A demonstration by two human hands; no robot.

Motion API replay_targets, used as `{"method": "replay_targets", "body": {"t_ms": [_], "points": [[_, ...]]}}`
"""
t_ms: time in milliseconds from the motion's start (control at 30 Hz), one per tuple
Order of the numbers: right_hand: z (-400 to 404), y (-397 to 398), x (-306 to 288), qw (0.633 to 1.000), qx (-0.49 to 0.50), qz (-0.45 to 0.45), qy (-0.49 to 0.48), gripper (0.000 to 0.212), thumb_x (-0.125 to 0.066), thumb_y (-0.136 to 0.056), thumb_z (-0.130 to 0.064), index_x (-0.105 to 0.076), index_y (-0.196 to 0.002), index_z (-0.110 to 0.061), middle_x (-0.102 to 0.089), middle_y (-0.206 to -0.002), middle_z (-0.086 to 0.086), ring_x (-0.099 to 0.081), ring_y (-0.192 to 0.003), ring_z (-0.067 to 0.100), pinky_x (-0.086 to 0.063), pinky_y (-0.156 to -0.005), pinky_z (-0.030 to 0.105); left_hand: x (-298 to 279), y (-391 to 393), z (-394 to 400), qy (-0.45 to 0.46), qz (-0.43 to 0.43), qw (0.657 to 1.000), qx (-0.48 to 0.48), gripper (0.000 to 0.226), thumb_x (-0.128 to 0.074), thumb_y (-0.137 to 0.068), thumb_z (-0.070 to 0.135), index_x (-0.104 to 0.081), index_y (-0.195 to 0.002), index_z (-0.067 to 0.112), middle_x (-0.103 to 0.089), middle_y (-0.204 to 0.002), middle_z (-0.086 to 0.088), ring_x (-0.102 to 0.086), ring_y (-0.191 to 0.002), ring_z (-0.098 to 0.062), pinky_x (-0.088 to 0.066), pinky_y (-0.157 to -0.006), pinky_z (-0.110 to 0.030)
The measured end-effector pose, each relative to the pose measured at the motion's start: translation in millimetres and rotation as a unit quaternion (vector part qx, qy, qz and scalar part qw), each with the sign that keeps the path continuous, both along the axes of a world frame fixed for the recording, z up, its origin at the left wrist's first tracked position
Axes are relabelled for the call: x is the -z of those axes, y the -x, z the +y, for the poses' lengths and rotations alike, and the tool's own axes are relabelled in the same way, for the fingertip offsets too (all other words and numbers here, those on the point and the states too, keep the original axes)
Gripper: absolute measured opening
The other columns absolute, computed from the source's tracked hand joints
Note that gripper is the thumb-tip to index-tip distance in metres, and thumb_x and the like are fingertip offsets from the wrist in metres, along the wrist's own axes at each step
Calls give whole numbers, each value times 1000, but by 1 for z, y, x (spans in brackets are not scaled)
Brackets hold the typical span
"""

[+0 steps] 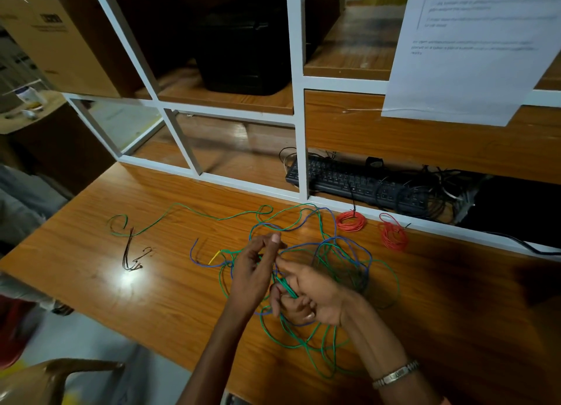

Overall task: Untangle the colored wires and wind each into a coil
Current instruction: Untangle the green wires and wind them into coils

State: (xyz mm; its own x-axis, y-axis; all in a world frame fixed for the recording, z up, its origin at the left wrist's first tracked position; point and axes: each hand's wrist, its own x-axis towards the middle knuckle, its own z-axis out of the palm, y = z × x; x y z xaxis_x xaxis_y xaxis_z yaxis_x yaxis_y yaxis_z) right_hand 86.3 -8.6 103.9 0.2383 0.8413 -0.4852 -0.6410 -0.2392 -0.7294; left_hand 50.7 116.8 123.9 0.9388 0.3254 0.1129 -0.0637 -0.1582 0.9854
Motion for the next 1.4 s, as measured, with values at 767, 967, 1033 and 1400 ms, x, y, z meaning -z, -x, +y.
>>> {"method": "replay_targets", "body": {"t_ms": [767,967,1033,1400], "points": [[-40,-53,14,857,461,-217,78,52,-53,-104,-29,-29,-151,-32,-69,-132,7,-62,-128,22,-40,-116,44,47,9,5,-151,-54,983,86,23,-78,-88,40,-70,-83,19,-64,-137,-1,-55,-137,-11,-43,-110,-31],[-32,-30,13,928,130,-277,213,46,-39,-108,-44,-66,-97,-9,-66,-63,9,-60,-49,18,-48,-59,33,39,-10,28,-254,-77,962,63,28,-84,-79,53,-62,-89,39,-67,-135,12,-60,-128,-4,-51,-96,-37],[-31,-25,-2,944,78,-243,210,90,-25,-99,-76,-75,-89,-1,-48,-47,6,-39,-35,13,-39,-46,27,39,-14,38,-263,-56,962,55,44,-87,-68,62,-58,-89,37,-65,-138,13,-57,-130,-2,-48,-101,-30],[-52,-22,-14,942,-25,47,-332,93,-30,-100,-72,-79,-76,4,-21,-29,5,-16,-24,15,-14,-33,24,60,-9,44,-80,-7,996,46,16,-64,-93,52,-63,-97,37,-72,-128,8,-64,-127,-12,-48,-105,-50]]}}
